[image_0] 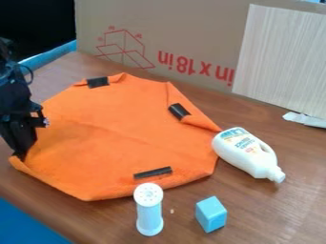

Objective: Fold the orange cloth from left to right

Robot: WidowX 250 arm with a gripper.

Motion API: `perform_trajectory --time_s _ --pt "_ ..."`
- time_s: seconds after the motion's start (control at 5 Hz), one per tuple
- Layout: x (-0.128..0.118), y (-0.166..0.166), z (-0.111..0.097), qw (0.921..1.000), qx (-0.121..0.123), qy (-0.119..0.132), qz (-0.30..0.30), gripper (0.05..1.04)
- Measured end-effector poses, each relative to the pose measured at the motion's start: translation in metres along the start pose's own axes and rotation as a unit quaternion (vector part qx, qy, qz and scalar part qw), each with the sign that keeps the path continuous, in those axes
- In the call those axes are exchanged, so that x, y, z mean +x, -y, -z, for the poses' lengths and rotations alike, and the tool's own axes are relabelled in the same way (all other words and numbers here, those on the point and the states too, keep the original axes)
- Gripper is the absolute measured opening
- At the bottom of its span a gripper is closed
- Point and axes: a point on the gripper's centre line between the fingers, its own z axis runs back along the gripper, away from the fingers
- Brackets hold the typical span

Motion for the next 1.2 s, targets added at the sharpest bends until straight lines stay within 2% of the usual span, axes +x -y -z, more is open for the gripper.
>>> perform_trajectory --time_s 0.2,0.4,0.8,1.0,1.2 --pt "0.007 0.008 -0.011 0.9996 -0.025 -0.004 0.014 0.067" --pt "0.028 0.040 -0.030 0.9986 -0.043 -0.007 0.029 0.052" --pt "0.061 0.135 -0.043 0.9980 -0.013 0.014 0.060 0.052" --pt "0.074 0.168 -0.038 0.9982 -0.007 -0.001 0.059 0.051" --pt "0.097 0.195 -0.037 0.9987 -0.012 -0.019 0.046 0.051"
